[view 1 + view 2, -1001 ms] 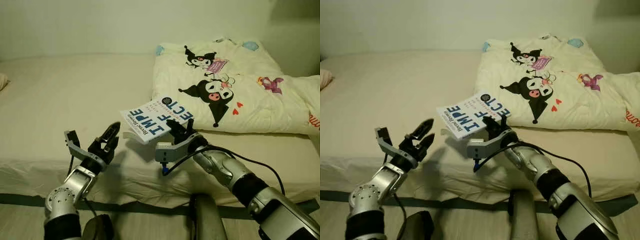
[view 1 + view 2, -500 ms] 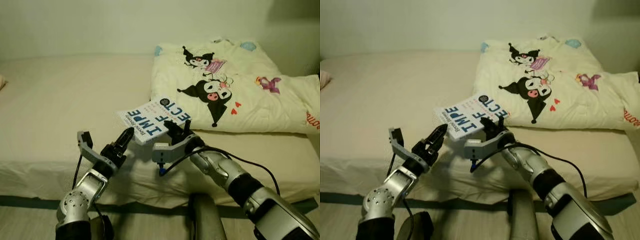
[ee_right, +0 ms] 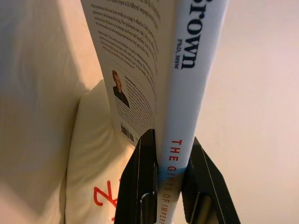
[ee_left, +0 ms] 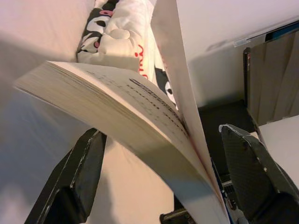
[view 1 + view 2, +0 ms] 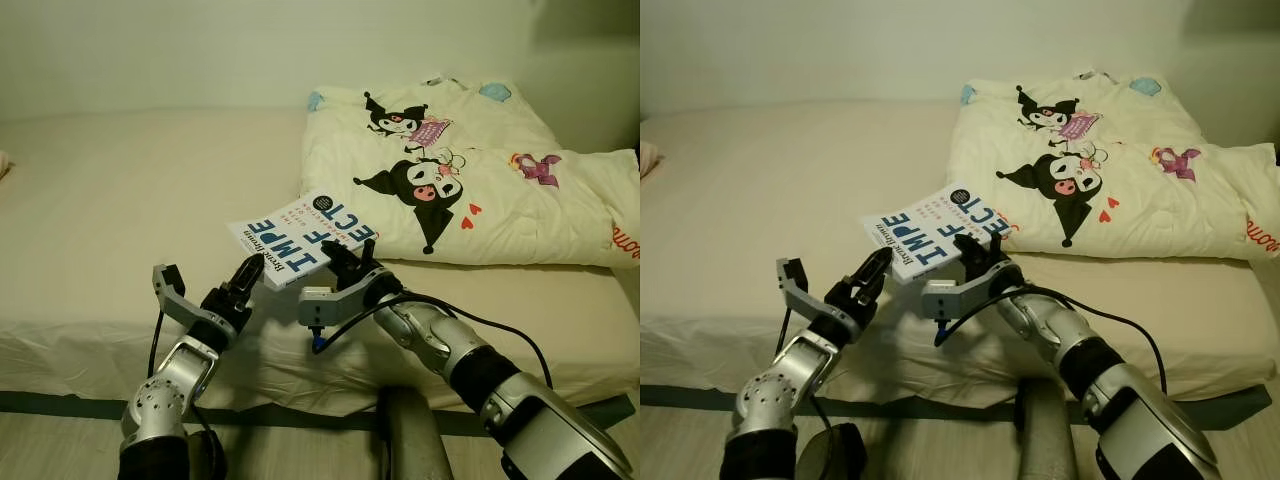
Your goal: Clean up the room
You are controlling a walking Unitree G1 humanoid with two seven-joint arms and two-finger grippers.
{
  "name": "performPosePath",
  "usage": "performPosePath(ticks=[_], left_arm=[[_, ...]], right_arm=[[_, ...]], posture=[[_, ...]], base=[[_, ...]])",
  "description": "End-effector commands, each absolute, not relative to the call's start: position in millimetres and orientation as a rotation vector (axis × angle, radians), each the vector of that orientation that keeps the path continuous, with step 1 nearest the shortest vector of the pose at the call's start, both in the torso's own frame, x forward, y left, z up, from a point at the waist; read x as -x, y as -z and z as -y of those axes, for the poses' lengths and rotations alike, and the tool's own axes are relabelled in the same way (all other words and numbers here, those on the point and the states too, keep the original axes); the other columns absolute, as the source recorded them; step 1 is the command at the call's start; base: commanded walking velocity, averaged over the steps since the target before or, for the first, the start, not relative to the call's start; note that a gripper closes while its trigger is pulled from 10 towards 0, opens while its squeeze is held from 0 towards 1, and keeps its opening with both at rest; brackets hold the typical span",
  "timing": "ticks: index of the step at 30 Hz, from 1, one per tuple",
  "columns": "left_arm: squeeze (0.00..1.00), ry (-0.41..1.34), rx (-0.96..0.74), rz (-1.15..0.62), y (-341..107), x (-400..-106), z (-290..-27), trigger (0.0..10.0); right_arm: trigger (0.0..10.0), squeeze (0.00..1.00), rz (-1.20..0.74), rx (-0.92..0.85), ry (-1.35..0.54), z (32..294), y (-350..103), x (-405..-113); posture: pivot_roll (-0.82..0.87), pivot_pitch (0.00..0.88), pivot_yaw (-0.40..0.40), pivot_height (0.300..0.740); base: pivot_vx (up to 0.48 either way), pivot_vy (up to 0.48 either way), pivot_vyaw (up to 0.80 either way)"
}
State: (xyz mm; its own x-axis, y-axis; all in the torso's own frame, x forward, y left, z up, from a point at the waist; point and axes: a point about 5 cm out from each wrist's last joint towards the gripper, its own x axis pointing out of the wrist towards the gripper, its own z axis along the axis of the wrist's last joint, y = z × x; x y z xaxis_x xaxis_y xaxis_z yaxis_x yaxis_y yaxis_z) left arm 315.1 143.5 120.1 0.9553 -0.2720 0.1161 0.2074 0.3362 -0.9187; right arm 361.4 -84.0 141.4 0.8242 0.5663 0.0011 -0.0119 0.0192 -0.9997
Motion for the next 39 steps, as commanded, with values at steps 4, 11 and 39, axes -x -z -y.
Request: performPosePath(ticks=[4,11,39], left_arm=[[0.0,0.297,1.219,-0.084,-113,-313,-137,1.3],[0.0,0.301,1.153,-0.113,-110,-313,-135,10.0],[0.0,0.384,1.076,-0.117,-114,-313,-125,0.0]], right_arm=[[10.0,0.0,0.508,1.475,-0.475,76,-145,-361],[10.0,0.0,0.506,1.473,-0.472,75,-145,-362],[10.0,0.0,0.515,1.472,-0.443,76,-151,-367]], posture=[[-0.09,0.145,0.076,0.505],[-0.09,0.141,0.073,0.505],[-0.09,0.144,0.078,0.505]], base=[[0.0,0.0,0.0],[0.0,0.0,0.0],[0.0,0.0,0.0]])
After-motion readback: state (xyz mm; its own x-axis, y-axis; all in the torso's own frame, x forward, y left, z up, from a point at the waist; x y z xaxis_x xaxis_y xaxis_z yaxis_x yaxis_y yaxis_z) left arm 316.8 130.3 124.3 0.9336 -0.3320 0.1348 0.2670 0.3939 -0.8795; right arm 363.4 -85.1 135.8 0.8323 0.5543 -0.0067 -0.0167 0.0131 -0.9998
